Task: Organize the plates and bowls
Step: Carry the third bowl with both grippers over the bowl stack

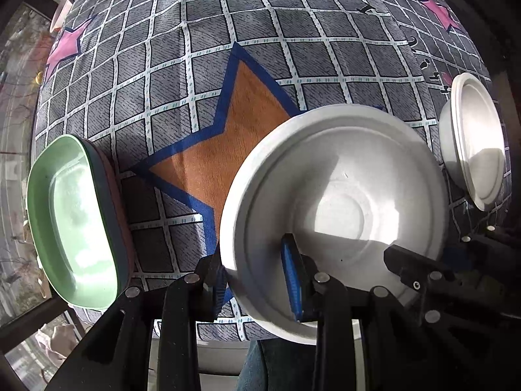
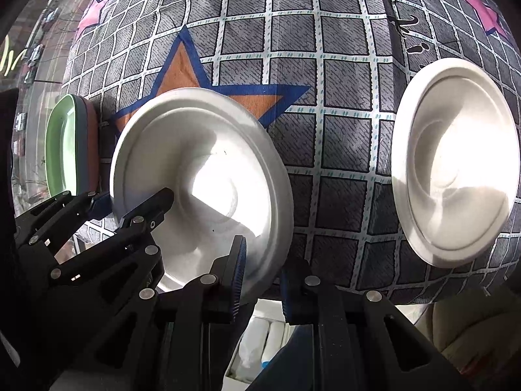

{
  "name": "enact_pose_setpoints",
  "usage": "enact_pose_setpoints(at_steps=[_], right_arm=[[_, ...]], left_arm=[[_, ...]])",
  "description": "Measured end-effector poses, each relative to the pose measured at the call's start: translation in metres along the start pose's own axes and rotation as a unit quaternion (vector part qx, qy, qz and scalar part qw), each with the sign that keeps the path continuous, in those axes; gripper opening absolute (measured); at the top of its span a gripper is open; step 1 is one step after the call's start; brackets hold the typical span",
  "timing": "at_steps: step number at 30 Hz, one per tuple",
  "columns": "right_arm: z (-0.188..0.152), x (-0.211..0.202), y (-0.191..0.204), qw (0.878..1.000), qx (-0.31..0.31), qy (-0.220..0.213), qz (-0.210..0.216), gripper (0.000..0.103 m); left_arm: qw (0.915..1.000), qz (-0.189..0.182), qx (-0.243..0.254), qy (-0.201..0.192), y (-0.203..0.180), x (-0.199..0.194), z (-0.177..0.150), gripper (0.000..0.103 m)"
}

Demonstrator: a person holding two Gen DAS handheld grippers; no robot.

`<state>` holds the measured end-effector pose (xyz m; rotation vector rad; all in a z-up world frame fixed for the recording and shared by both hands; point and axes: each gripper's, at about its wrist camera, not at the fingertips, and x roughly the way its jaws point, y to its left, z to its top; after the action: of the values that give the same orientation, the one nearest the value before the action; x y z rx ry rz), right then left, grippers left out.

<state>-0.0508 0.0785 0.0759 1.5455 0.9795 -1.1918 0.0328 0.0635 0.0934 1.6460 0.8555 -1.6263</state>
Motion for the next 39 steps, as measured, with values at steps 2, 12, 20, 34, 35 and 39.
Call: enact_pose_setpoints(at_steps=[2, 12, 20, 34, 35, 39], right_arm=[[-0.001, -0.006, 0.002, 1.000, -0.005, -0.006, -0.002, 0.019], [-0.006, -0.044, -0.009, 0.999, 0.003, -0.039, 0.001, 0.019], [-0.011, -0.075, -0.039, 0.997, 0.037, -0.067, 0.009, 0.019], [-0.019, -0.121, -0.141, 0.987, 0.127, -0.102, 0.005, 0.019], [-0.022, -0.123, -0.150, 0.986, 0.131, -0.101, 0.004, 0.019], [-0.020, -0.117, -0.166, 0.985, 0.146, -0.095, 0.002, 0.019]], left_arm=[[1.0000, 0.001, 0.003, -0.004, -0.001, -0.005, 0.001, 0.034], [0.9994, 0.003, 0.018, -0.028, -0.011, -0.035, 0.016, 0.034], [0.9981, -0.001, 0.036, -0.049, -0.033, -0.061, 0.046, 0.034], [0.9930, -0.019, 0.097, -0.064, -0.121, -0.078, 0.084, 0.034], [0.9929, -0.019, 0.099, -0.063, -0.127, -0.077, 0.086, 0.034], [0.9934, -0.022, 0.101, -0.050, -0.144, -0.066, 0.094, 0.034]])
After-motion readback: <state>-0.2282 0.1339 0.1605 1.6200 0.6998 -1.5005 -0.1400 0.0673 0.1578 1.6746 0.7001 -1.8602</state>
